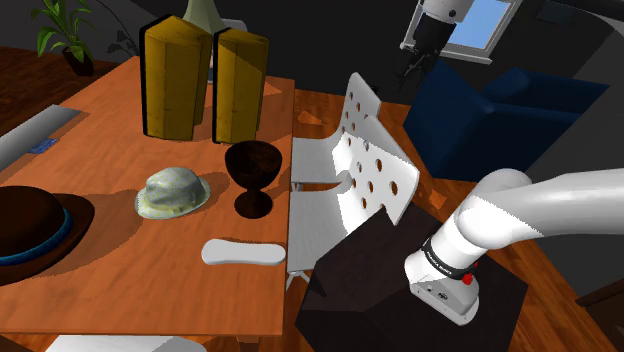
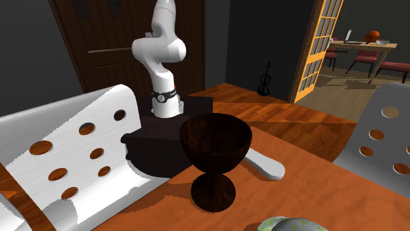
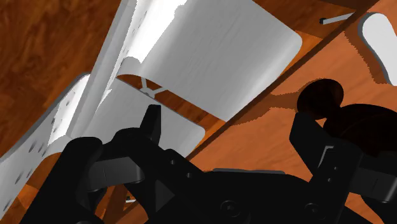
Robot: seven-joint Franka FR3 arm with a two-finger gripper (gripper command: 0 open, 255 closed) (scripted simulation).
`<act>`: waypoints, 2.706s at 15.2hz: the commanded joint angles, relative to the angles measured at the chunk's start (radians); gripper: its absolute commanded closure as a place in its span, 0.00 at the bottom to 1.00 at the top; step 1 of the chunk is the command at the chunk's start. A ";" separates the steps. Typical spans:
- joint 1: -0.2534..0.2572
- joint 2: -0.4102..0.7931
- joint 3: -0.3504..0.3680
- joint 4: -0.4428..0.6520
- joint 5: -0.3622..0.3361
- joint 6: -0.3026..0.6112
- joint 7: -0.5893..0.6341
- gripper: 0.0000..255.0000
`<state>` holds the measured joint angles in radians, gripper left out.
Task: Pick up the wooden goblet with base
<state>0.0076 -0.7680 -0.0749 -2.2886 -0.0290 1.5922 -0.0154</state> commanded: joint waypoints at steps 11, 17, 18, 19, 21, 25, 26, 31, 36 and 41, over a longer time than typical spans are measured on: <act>0.072 0.196 0.089 -0.066 0.106 0.264 0.088 0.00; 0.114 0.357 0.141 -0.048 0.160 0.414 0.129 0.00; 0.120 0.387 0.149 -0.040 0.167 0.438 0.136 0.00; 0.127 0.416 0.158 -0.032 0.174 0.461 0.142 0.00; 0.139 0.478 0.174 -0.011 0.187 0.504 0.154 0.00; 0.164 0.605 0.206 0.046 0.206 0.584 0.179 0.00; 0.169 0.637 0.213 0.063 0.209 0.601 0.186 0.00; 0.192 0.769 0.240 0.130 0.215 0.674 0.209 0.00; 0.194 0.802 0.241 0.098 0.218 0.739 0.201 0.00; 0.194 0.812 0.241 0.088 0.219 0.759 0.197 1.00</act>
<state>0.2019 0.0437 0.1663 -2.1997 0.1898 2.3496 0.1820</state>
